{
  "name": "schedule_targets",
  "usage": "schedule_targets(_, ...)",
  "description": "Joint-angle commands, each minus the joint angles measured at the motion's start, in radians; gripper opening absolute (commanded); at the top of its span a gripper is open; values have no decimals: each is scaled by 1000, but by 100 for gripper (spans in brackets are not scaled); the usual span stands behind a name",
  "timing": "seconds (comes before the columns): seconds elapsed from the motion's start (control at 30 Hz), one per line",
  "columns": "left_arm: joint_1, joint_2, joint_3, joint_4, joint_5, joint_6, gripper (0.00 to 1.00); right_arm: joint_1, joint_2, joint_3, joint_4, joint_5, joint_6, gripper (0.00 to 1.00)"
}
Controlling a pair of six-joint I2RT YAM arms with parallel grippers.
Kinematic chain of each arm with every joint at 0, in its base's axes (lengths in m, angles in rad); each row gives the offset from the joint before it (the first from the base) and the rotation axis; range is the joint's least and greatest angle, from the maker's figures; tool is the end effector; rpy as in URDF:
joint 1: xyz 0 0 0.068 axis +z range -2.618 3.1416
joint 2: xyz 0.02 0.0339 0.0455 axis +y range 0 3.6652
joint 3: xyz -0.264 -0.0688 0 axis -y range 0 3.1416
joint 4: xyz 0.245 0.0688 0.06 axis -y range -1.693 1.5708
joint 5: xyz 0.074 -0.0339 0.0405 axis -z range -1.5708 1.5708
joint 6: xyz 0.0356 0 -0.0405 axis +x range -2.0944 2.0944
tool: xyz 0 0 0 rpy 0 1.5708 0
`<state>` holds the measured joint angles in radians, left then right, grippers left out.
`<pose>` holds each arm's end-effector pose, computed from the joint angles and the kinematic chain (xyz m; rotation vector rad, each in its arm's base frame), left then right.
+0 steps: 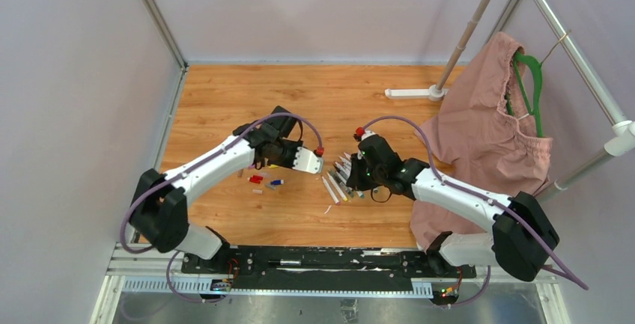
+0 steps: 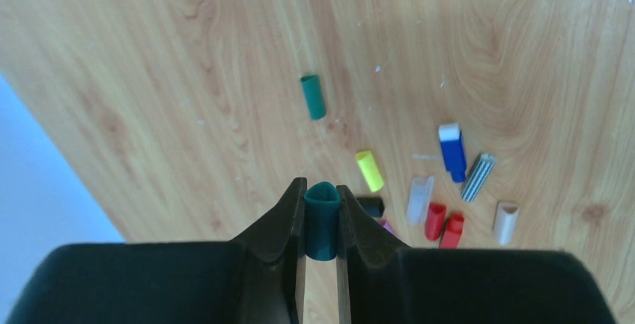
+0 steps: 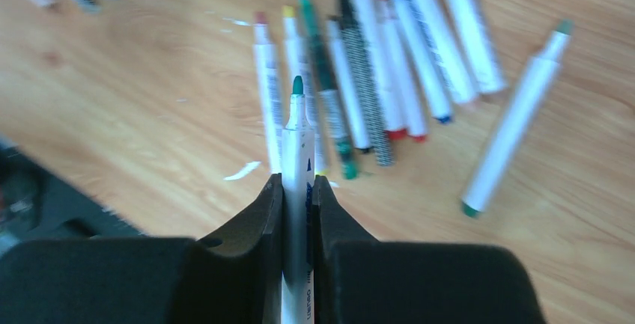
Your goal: Open the pen caps
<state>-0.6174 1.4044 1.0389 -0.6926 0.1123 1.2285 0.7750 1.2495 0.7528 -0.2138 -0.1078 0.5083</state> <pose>0.2262 -0.1655 0.2470 2.1117 1.5498 0.0661 0.1856 0.1871 0.2286 -0.3786 2.3748 0.7641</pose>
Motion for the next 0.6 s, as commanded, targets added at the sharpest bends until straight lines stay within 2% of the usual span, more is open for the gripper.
schedule_targets(0.0, 4, 136, 52, -27, 44, -102, 0, -22, -35, -34, -82, 281, -18, 2)
schedule_targets(0.2, 4, 279, 85, -19, 87, -209, 6, -51, -50, -44, -84, 287, -23, 3)
schedule_targets(0.4, 4, 309, 49, 3, 88, -237, 15, -56, -33, -50, -81, 298, -24, 3)
schedule_targets(0.5, 5, 302, 43, 4, 77, -249, 32, -57, -15, -49, -65, 295, -31, 4)
schedule_targets(0.57, 7, 287, 49, -1, 76, -262, 41, -58, 3, -47, -55, 295, -36, 5)
